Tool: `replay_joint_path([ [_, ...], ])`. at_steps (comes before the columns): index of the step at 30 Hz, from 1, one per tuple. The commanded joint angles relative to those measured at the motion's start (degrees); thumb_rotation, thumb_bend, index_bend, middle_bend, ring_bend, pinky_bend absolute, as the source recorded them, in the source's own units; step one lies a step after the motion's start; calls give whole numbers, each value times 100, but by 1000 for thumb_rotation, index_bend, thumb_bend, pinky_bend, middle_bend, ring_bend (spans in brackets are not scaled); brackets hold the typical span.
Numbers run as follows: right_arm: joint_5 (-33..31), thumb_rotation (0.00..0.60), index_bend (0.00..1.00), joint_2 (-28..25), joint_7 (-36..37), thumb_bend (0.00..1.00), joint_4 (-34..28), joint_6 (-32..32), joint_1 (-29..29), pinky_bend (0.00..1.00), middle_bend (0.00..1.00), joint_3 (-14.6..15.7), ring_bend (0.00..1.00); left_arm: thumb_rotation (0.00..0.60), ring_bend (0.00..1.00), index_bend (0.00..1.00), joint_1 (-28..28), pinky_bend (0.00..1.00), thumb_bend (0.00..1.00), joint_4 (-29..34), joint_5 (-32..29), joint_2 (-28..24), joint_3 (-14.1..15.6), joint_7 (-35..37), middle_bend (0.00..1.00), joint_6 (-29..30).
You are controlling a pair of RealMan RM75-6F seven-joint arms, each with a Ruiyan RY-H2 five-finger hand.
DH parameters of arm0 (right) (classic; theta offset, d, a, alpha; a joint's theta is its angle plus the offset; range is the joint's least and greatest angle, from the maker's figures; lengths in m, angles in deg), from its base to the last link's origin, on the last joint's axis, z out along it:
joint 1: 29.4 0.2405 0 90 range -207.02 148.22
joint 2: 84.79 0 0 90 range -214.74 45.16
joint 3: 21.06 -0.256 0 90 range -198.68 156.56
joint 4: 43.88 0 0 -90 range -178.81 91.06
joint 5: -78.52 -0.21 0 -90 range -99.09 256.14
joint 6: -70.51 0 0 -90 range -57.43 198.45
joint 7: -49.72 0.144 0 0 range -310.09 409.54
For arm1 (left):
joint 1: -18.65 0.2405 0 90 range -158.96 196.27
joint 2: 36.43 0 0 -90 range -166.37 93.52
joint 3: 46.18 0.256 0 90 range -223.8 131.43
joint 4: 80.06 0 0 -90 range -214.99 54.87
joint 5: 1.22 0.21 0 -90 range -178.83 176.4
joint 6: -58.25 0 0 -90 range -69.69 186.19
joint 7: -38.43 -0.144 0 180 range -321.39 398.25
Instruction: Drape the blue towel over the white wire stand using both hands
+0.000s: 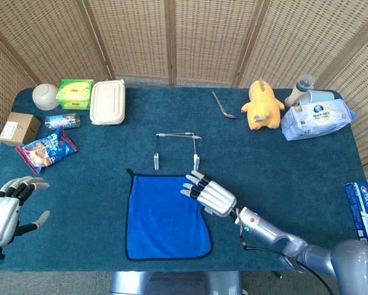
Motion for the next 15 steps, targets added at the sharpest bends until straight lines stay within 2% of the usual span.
replay_joint_path([
  [1,-47,600,181,-79,-13,186,-44,-17,-81,52,192,53,29,600,218,314,-11,172,365,24,-8,-4,-7,-32,274,-12],
  [15,-32,600,181,-43,17,188,13,-25,-186,47,192,152,28,600,218,314,-19,172,366,102,-13,-16,1,-112,274,-20],
])
